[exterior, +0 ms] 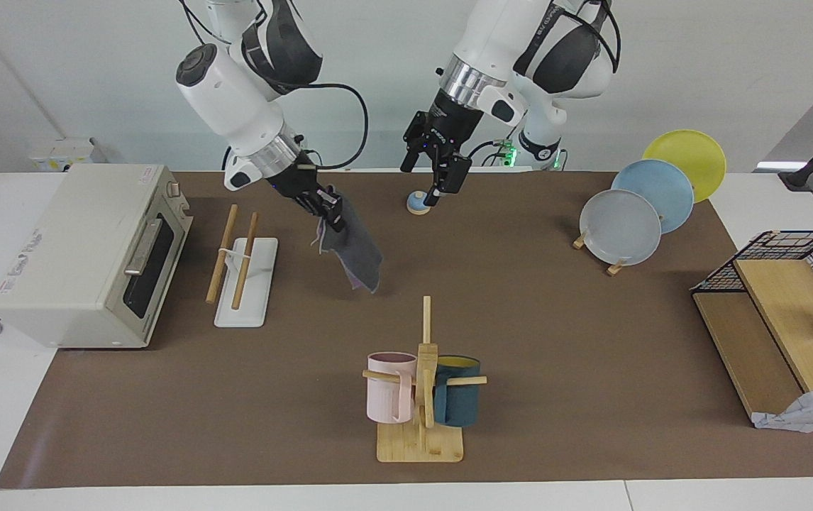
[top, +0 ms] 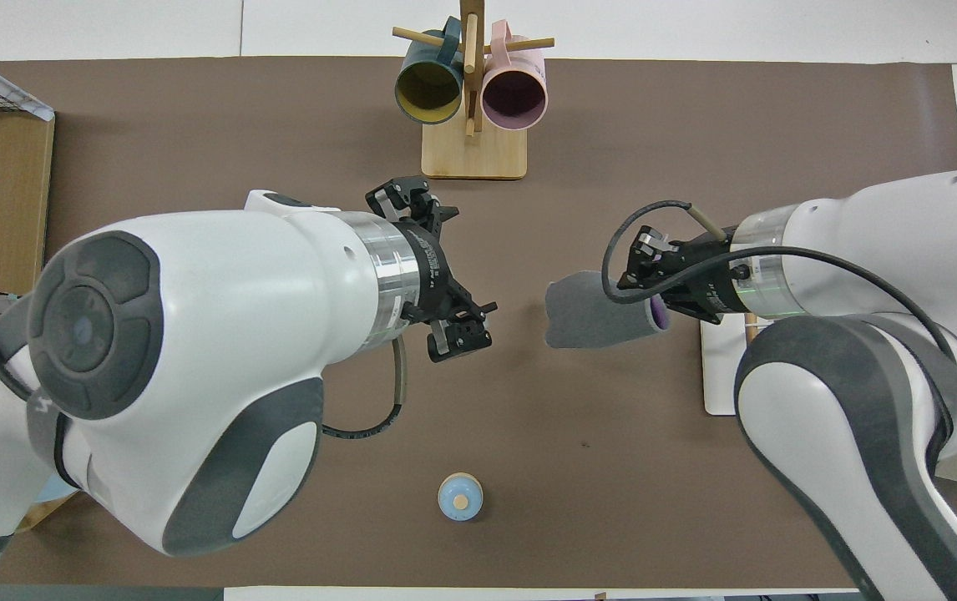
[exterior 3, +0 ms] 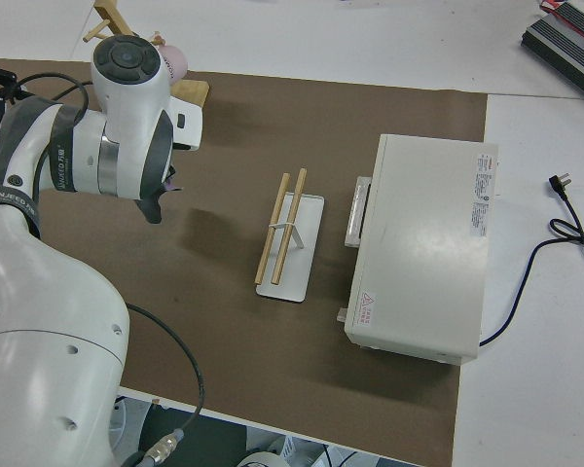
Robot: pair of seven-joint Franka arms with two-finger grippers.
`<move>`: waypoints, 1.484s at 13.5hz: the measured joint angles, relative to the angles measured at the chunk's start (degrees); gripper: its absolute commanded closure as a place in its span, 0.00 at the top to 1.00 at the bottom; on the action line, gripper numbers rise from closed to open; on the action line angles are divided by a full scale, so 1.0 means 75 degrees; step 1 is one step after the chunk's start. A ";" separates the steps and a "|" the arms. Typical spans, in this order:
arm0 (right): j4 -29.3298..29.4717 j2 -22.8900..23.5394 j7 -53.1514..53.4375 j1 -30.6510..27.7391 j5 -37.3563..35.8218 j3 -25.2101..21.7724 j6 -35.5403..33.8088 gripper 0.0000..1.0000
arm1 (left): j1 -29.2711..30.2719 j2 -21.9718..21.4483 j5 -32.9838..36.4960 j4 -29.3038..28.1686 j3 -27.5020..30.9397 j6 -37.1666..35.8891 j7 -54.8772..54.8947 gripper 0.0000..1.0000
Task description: Fold towel and hang on rack
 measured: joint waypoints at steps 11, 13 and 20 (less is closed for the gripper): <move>-0.1013 -0.0433 -0.3483 -0.2396 -0.1654 -0.0071 -0.0738 0.00 | 0.2593 -0.0455 0.0003 -0.0974 0.0084 -0.0241 0.6149 1.00; -0.1015 -0.0448 -0.4303 -0.2856 -0.1773 -0.0096 -0.0776 0.00 | 0.2909 -0.0457 0.0003 -0.0975 0.0091 -0.0402 0.7307 1.00; -0.1079 -0.0459 -0.4743 -0.3126 -0.1902 -0.0011 -0.0779 0.12 | 0.3302 -0.0513 0.0367 -0.0962 0.0433 -0.1328 1.1437 1.00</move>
